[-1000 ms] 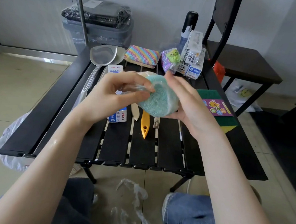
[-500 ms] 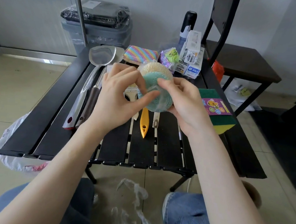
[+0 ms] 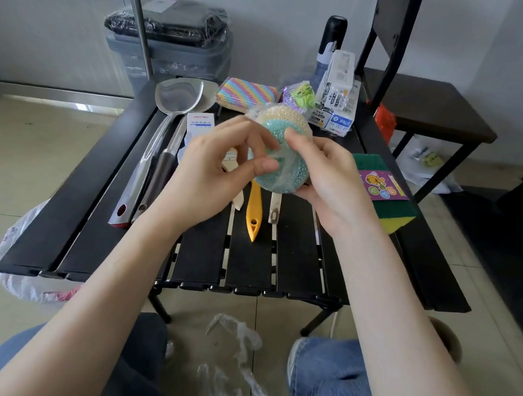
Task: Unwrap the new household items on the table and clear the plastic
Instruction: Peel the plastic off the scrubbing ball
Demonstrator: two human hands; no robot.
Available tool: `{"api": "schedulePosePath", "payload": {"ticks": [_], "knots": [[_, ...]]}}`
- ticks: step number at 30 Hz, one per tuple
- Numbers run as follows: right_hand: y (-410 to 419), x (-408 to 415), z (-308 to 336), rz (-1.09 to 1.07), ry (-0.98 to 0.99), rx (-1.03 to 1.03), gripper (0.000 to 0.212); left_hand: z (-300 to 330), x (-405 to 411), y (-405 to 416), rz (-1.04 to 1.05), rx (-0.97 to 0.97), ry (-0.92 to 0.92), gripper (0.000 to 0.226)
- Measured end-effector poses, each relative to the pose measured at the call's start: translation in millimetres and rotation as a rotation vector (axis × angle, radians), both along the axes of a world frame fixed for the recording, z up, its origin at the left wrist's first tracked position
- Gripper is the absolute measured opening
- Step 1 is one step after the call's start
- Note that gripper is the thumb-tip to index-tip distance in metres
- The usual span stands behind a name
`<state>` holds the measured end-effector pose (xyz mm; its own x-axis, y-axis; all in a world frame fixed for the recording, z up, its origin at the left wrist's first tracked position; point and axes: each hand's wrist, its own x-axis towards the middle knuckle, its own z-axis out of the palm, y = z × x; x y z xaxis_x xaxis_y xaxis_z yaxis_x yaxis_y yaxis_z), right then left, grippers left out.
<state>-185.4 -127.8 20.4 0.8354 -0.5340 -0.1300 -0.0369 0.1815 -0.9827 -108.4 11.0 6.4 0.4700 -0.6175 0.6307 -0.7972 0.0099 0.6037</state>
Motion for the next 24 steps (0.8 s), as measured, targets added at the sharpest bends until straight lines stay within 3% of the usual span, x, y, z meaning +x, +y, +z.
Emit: {"api": "schedulePosePath", "payload": {"ticks": [4, 10, 15, 17, 21, 24], "knots": [[1, 2, -1, -0.016, 0.008, -0.004, 0.044, 2, -3, 4, -0.139, -0.079, 0.336, 0.014], [-2, 0, 0, -0.079, -0.043, -0.057, 0.038, -1, -3, 0, -0.169, -0.108, 0.391, 0.016], [-8, -4, 3, -0.111, -0.119, -0.071, 0.031, -1, 0, 4, -0.237, -0.23, 0.626, 0.018], [-7, -3, -1, -0.088, -0.137, -0.157, 0.025, -1, -3, 1, -0.142, -0.255, 0.656, 0.022], [-5, 1, -8, -0.111, -0.167, -0.376, 0.028, -6, -3, -5, 0.169, -0.213, 0.531, 0.029], [-6, 3, -11, -0.132, -0.193, -0.392, 0.034, -8, 2, -5, 0.292, -0.118, 0.441, 0.016]]}}
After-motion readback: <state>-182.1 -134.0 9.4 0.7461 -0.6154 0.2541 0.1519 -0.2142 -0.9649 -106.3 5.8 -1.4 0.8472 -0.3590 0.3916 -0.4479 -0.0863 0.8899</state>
